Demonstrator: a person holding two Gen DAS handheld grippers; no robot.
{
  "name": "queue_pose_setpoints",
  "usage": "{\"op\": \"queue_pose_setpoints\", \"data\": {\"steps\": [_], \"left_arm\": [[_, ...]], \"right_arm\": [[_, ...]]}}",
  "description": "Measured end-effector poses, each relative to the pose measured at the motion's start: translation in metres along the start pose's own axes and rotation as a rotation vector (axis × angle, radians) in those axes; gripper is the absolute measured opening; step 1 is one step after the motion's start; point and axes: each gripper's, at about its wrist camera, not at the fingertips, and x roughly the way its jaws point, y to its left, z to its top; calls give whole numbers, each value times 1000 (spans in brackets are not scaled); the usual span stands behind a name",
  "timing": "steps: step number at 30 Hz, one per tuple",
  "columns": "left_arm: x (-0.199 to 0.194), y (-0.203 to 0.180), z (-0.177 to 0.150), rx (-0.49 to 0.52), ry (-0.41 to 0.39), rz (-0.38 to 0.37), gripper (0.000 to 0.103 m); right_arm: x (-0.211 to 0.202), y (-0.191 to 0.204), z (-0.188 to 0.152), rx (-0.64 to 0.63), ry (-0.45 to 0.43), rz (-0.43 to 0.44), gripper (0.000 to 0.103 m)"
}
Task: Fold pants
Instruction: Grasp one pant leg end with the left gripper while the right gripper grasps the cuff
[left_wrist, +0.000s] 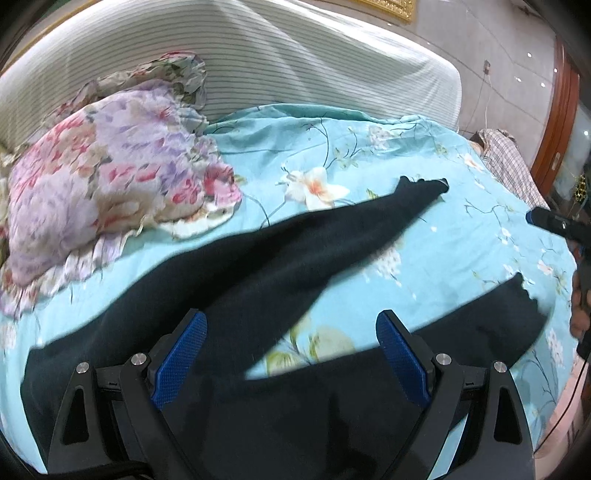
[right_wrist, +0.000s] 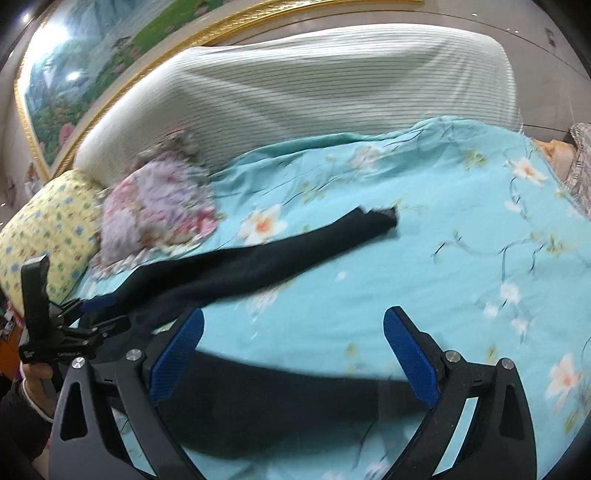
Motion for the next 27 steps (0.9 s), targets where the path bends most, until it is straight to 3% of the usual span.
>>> {"op": "queue_pose_setpoints", "data": {"steps": [7,14,18,20,25,27], "left_arm": [[48,12,47,73,60,-27,94],[102,13,82,164,140,-104,94],[134,11,90,202,208,-138,94],[144,10,90,213,236,-162,94],[159,1,85,248,291,-206,93],[162,-4,82,258,299,-216,87]], "right_arm": [[54,-25,43,49,45,2,98],[111,-49,54,166,106,-1,97],[140,-67,58,269,141,-18,80],[155,-76,59,314,163,-50,78],[174,-89,62,373,158,-81,60],[173,-92,63,383,146,-96,42]]}}
